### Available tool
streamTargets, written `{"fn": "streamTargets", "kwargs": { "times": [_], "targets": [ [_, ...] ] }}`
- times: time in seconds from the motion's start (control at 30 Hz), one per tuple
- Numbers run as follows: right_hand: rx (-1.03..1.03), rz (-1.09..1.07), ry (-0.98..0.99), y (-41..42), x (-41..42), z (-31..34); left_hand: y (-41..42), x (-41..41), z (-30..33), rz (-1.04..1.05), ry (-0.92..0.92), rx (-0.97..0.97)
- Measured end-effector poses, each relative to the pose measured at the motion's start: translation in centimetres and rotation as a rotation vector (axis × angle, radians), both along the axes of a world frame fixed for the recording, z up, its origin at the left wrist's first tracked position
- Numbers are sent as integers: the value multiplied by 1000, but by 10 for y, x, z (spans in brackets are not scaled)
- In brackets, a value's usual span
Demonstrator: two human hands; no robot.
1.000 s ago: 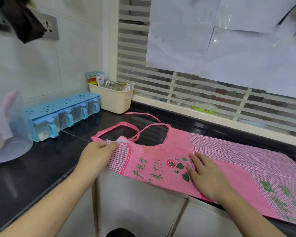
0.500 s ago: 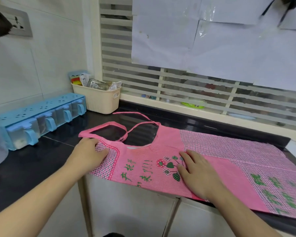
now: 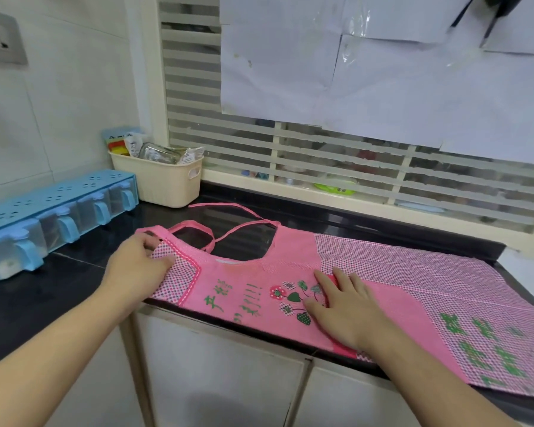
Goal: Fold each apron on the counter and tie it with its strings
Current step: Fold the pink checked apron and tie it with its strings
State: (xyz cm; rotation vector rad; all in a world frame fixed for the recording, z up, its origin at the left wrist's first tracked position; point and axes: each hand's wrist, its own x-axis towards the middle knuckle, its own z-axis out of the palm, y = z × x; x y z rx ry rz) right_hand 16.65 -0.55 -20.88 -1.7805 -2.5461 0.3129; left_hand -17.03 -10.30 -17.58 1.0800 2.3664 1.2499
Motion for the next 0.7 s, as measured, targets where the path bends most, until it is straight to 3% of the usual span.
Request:
{"fn": "streamTargets", "kwargs": {
  "times": [0.07, 0.13, 0.2, 0.27, 0.37, 0.5, 0.6, 0.7],
  "targets": [
    [18, -21, -17, 2, 1, -2, 2, 1, -2, 48, 163, -58],
    [44, -17, -29, 1, 1, -6, 7, 9, -7, 54, 494, -92],
    [53, -13, -42, 3, 0, -8, 14, 28, -11, -58, 721, 35],
    [46, -8, -54, 4, -1, -7, 21, 56, -11, -356, 731, 127],
    [23, -9, -41, 5, -1, -5, 36, 96, -21, -729, 556, -54],
    [-60, -9, -17, 3, 6, 6, 54, 114, -40, -807, 713, -350],
    [-114, -12, -94, 13, 6, 25, 54, 117, -44, -826, 735, -397],
    [5, -71, 11, 43, -13, 39, 59, 123, -45, -808, 735, -360]
  ]
}}
